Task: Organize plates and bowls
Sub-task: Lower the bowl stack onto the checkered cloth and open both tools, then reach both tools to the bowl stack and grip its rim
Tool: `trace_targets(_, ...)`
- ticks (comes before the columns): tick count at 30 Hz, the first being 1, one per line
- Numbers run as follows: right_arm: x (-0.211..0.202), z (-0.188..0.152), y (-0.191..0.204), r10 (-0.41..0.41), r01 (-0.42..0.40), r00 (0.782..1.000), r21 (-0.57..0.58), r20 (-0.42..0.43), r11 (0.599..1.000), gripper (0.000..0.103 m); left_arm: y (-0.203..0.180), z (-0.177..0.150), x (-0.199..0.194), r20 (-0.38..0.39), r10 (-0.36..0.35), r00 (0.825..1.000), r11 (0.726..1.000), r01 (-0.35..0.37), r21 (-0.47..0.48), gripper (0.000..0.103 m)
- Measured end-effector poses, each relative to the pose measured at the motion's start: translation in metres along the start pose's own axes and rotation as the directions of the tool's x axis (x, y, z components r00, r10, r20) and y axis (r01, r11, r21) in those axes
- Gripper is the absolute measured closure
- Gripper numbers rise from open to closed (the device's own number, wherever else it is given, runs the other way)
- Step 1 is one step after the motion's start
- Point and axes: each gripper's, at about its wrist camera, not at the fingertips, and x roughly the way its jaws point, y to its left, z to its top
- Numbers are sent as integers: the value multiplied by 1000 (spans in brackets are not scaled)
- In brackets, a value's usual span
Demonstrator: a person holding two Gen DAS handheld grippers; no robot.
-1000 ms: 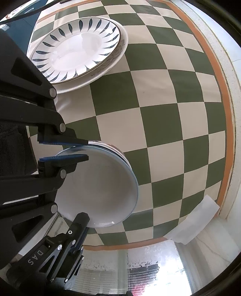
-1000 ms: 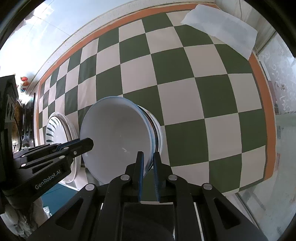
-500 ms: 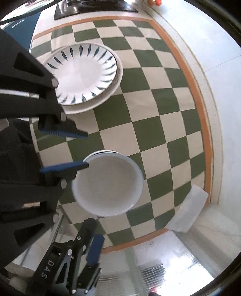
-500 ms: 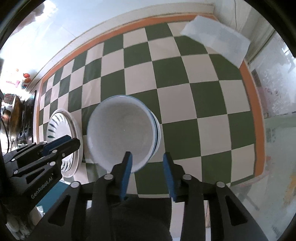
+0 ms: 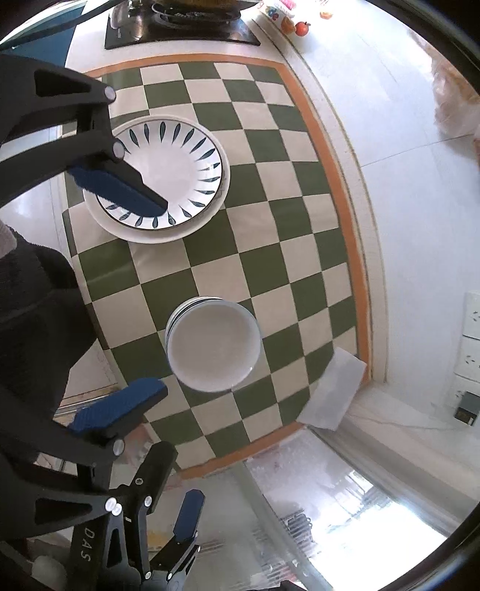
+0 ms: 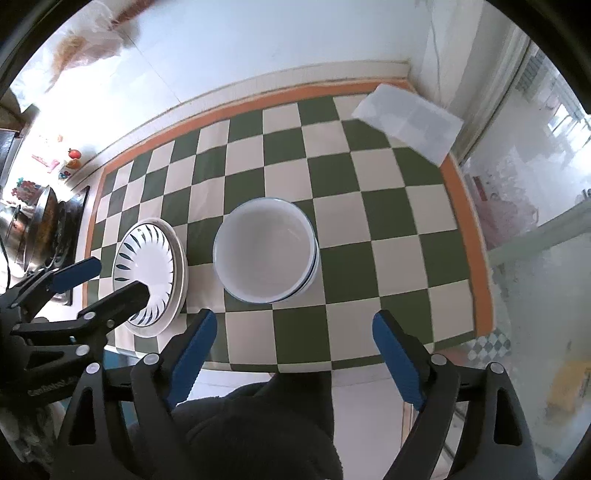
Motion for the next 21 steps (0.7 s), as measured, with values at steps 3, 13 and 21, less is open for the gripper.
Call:
trace_targets(3,-17,-6,3,-5,5,999,-1,34,1000,14,0,-4,-12,13,-11,1000,1000,11,0,8)
trace_targets(13,-52,-23,11,-4,4,996,4,85,1000,13,-1,-13,-37,35,-24,999,1000,24,-3,8)
trace_targets(21,-45,-19,5,-3,1,998,31,69,1000,12,-1,-7,-19,-18,-44,999,999,44,-17,8)
